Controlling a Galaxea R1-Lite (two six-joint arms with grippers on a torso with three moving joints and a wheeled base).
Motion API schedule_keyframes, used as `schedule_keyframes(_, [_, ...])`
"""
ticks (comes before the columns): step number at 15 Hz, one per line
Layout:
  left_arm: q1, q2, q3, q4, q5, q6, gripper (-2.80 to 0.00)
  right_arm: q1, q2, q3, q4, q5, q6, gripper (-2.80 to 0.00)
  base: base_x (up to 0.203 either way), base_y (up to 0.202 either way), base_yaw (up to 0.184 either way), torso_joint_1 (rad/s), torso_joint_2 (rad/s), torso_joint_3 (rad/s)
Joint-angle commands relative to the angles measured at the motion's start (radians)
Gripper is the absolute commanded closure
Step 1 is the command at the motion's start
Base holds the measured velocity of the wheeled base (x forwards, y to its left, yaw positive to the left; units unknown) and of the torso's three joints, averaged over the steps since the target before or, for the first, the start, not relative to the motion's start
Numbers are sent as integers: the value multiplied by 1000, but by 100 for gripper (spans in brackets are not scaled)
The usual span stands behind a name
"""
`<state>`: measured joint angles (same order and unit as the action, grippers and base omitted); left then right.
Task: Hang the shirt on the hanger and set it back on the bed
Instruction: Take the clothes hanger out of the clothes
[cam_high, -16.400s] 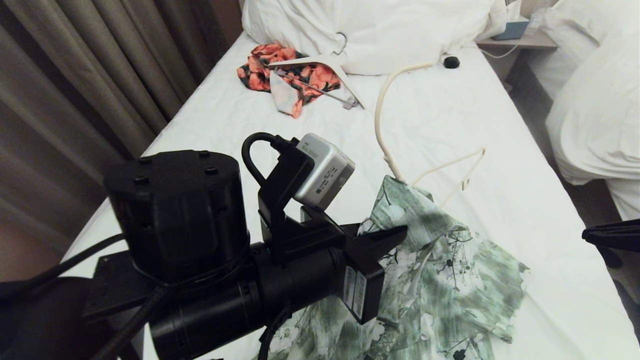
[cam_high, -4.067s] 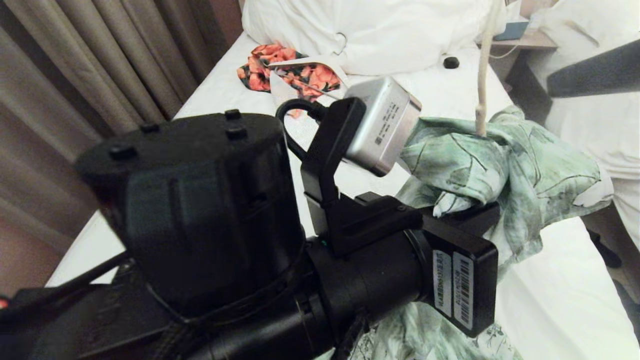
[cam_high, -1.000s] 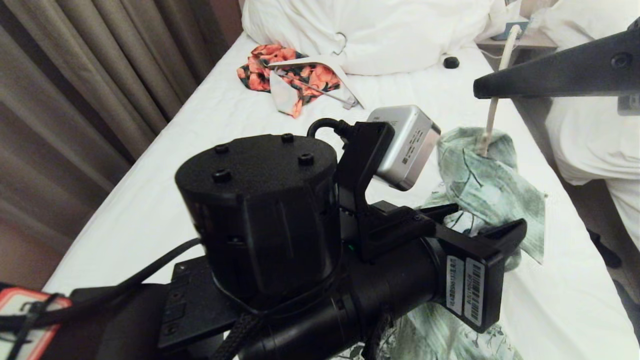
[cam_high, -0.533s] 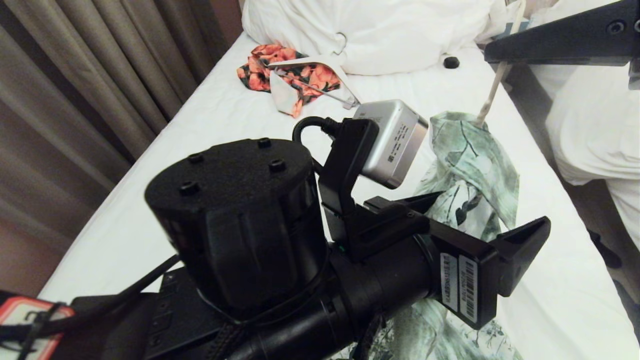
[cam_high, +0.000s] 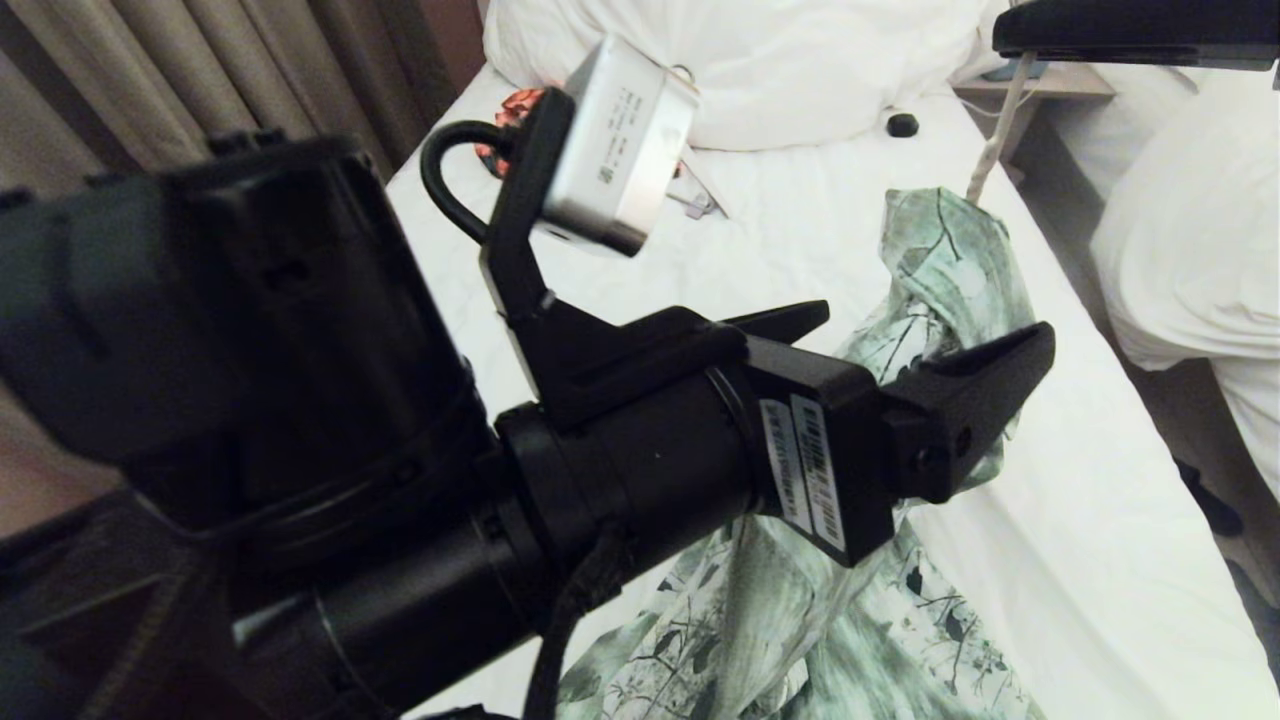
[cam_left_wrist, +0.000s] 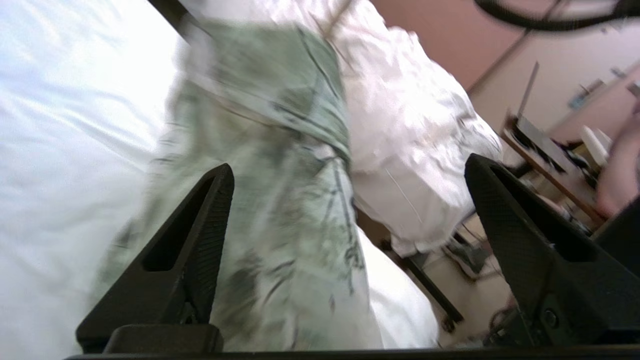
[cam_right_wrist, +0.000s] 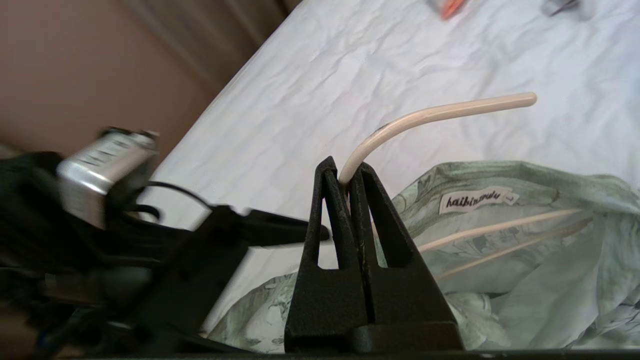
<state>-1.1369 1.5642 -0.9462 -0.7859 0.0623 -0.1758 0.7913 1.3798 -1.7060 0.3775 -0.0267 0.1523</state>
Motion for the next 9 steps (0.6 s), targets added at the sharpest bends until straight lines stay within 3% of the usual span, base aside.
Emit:
schedule_keyframes(1, [38, -47, -10, 0, 1, 12, -280, 0, 0, 0, -4, -9, 1, 0, 0, 0, 0, 0, 0, 0])
schedule_keyframes(3, [64, -83, -16, 3, 3, 31, -273, -2, 4, 0, -25, -48, -12, 0, 0, 0, 0, 0, 0, 0])
schedule_keyframes(4, [67, -107, -12, 16, 5, 32, 0, -3, 5, 0, -34, -63, -29, 0, 0, 0, 0, 0, 0, 0])
schedule_keyframes(9, [120, -229, 1, 187, 21, 33, 0, -9, 4, -2, -37, -71, -68, 0, 0, 0, 0, 0, 0, 0])
